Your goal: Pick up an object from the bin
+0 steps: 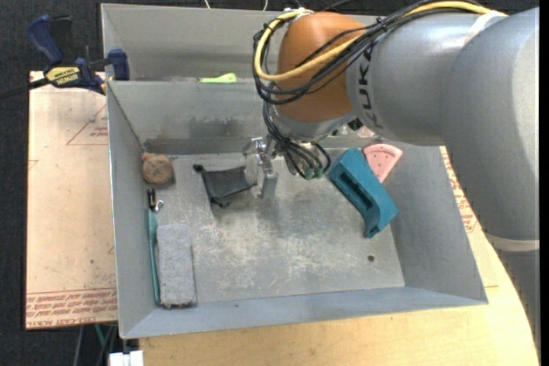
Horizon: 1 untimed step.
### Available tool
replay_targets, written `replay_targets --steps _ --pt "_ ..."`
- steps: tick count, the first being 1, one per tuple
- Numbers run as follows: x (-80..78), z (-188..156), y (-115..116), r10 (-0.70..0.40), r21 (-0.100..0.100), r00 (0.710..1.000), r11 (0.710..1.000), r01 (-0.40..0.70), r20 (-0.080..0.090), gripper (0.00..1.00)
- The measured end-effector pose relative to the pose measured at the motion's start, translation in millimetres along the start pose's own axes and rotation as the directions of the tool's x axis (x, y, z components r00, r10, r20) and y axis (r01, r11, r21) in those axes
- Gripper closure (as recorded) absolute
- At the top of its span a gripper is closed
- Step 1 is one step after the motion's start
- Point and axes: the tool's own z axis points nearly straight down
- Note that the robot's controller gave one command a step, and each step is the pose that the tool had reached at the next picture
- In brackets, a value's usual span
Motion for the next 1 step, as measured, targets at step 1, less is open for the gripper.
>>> replay_targets --steps 1 --pt "0.0 -90.9 -2.1 0.066 0.0 0.998 0.998 -0.066 0.0 1.0"
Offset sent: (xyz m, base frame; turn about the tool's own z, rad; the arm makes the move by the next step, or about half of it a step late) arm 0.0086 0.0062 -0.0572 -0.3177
